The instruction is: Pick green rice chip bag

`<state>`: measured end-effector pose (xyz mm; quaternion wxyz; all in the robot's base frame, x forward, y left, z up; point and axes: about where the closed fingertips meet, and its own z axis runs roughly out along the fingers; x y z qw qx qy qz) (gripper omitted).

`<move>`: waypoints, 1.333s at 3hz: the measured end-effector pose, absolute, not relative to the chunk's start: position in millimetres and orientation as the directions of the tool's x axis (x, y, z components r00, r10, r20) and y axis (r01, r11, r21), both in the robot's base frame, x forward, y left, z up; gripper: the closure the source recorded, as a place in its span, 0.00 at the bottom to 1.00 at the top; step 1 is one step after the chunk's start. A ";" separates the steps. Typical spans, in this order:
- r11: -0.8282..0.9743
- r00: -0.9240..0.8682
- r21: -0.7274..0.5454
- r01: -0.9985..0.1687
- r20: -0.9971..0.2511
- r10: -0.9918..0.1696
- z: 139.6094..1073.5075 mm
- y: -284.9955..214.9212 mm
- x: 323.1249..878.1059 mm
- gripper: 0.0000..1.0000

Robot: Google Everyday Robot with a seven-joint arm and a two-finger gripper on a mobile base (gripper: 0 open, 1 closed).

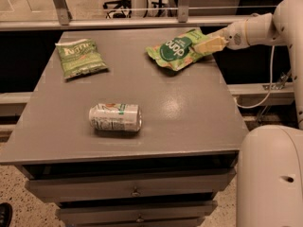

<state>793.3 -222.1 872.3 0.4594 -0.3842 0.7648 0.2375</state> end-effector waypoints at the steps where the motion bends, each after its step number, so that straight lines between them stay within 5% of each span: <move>1: 0.605 -0.271 -0.004 -0.796 -0.892 -0.363 885.1 -224.4 788.6 0.85; 2: 0.624 -0.254 -0.009 -0.781 -0.909 -0.331 905.8 -221.2 774.6 1.00; 4: 0.775 -0.162 -0.064 -0.629 -0.964 -0.211 1006.0 -238.7 716.2 1.00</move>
Offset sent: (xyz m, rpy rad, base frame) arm -0.0496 0.0161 0.0388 0.0444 -0.0769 -0.0482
